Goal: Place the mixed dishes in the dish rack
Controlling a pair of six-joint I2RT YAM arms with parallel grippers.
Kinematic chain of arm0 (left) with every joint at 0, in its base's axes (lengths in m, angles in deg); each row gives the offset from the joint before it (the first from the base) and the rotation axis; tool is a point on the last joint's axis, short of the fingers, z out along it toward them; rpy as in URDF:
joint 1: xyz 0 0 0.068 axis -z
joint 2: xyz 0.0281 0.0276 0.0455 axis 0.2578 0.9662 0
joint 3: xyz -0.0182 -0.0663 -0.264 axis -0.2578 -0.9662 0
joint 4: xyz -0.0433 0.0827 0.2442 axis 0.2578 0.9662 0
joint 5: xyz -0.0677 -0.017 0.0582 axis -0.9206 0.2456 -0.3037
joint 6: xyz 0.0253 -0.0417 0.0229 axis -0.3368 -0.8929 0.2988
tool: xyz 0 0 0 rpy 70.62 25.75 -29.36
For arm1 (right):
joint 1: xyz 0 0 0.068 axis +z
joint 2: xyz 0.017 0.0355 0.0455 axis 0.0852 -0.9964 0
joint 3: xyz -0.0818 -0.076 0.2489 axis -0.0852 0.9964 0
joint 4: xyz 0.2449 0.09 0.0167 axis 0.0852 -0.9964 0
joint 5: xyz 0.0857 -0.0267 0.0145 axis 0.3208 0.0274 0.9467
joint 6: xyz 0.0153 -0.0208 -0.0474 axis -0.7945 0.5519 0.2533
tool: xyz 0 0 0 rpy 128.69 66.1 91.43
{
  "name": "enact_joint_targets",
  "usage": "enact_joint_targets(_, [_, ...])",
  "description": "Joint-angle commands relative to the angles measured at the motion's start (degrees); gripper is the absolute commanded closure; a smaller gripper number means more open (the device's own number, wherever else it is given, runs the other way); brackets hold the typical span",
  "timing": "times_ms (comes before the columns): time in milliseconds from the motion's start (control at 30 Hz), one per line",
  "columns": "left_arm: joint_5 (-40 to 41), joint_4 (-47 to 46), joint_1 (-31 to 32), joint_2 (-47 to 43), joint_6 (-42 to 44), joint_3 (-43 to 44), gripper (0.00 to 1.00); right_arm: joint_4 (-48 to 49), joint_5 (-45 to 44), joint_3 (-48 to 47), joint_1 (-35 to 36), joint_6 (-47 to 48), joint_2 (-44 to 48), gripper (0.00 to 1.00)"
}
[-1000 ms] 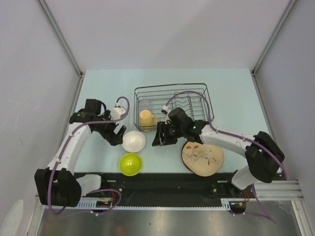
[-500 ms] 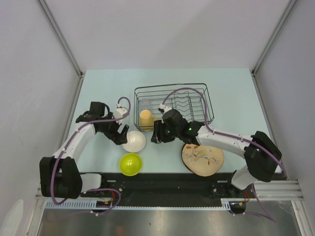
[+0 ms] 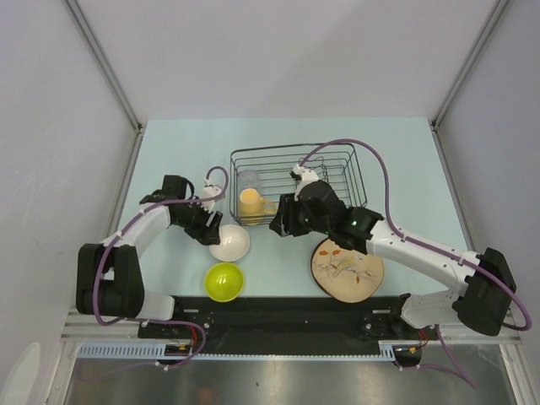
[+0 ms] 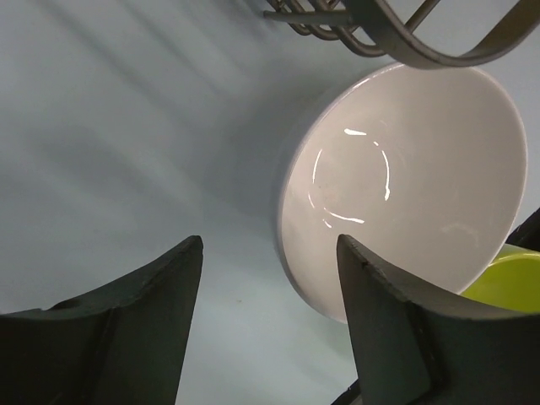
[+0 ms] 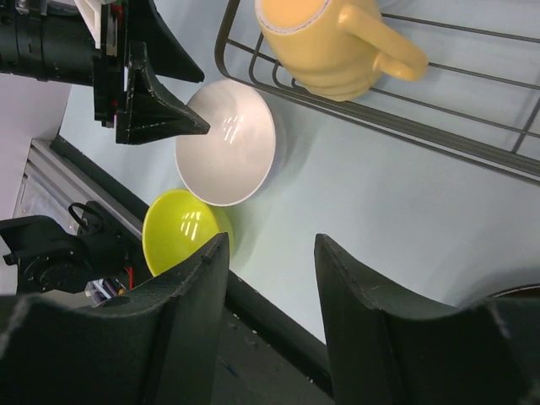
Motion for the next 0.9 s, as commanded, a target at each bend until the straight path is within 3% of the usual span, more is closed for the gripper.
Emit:
enact_joint_targets(0, [-3.18, -4.01, 1.41, 1.35, -1.79, -0.86, 0.33, -2.71, -3.34, -1.87, -0.94, 0.6, 3.5, 0.5])
enact_joint_targets(100, [-3.7, -4.36, 1.59, 2.32, -1.96, -0.95, 0.44, -3.86, -3.95, -1.78, -1.2, 0.77, 4.38, 0.5])
enact_joint_targets(133, [-3.88, -4.27, 1.68, 2.93, -1.96, -0.95, 0.52, -4.12, -4.04, -1.6, -1.29, 0.69, 4.55, 0.51])
enact_joint_targets(233, [-4.67, -3.92, 1.59, 3.9, -1.96, -0.86, 0.65, -4.56, -4.31, -0.81, -1.46, 0.6, 5.08, 0.51])
enact_joint_targets(367, [-5.2, -3.92, 1.68, 4.17, -1.79, -1.12, 0.78, -4.3, -4.22, 0.15, -1.64, 0.33, 5.35, 0.5])
enact_joint_targets(500, [-5.37, -2.78, 1.68, 3.73, -1.7, -0.34, 1.0, -4.12, -4.04, 0.59, -1.29, 0.68, 4.73, 0.47])
enact_joint_targets(867, [-7.04, 6.27, 0.54, -2.59, -1.17, 8.27, 1.0, -3.86, -6.24, 0.59, -0.85, 2.09, 6.22, 0.44])
